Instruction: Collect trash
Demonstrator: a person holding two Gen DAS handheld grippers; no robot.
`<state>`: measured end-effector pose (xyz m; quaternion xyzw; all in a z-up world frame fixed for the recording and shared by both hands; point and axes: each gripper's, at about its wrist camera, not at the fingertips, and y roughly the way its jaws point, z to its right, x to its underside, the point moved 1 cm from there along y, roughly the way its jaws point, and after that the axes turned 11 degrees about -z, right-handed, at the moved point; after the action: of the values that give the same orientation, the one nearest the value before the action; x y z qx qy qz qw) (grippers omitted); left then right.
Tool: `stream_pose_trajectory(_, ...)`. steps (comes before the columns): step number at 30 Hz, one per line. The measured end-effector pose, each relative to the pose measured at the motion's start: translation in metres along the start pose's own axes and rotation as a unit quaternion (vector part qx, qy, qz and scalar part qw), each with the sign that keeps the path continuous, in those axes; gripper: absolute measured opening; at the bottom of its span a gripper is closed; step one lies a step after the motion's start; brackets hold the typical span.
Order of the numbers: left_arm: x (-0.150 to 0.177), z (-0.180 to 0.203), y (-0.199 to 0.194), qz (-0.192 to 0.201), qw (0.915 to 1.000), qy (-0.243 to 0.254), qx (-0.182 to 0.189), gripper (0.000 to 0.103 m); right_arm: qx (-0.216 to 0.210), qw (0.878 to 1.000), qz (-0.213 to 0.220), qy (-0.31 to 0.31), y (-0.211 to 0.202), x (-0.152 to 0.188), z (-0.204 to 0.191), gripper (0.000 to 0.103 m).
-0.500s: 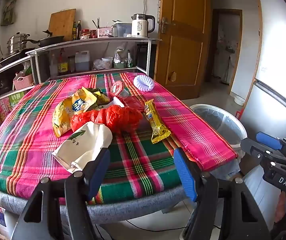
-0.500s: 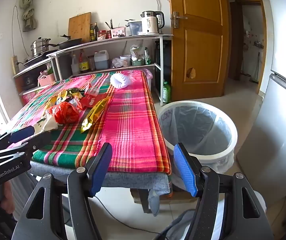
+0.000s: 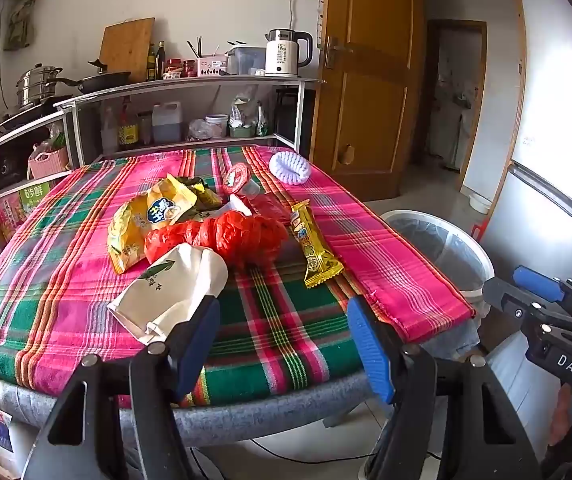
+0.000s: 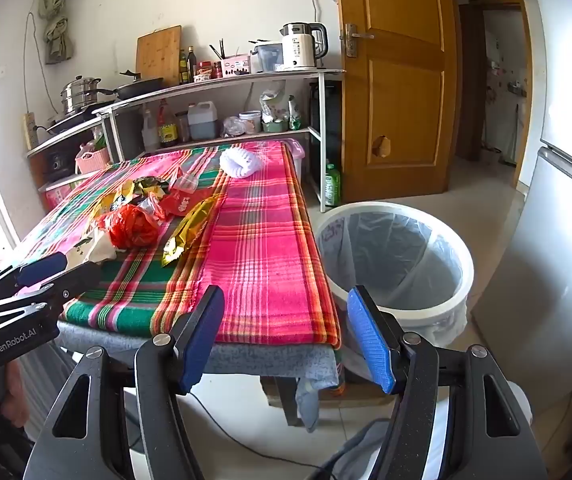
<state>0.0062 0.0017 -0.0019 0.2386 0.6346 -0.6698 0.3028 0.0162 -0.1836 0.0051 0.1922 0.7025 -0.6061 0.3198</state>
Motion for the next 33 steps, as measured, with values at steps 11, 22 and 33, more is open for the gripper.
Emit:
stream_pose_trajectory(11, 0.0003, -0.0010, -0.0024, 0.002, 1.0000, -0.001, 0.001, 0.068, -0.001, 1.000, 0.002, 0.000, -0.0009, -0.0001, -0.0014, 0.065)
stream_pose_trajectory(22, 0.0015, -0.0005, -0.0007, 0.002, 1.0000, 0.000, 0.001, 0.068, 0.000, 1.000, 0.001, 0.000, -0.0017, 0.0017, -0.0016, 0.065)
stream_pose_trajectory(33, 0.0018, 0.0000, -0.0009, 0.002, 1.0000, 0.000, 0.001, 0.068, 0.000, 1.000, 0.001, 0.000, -0.0019, 0.0017, -0.0018, 0.065)
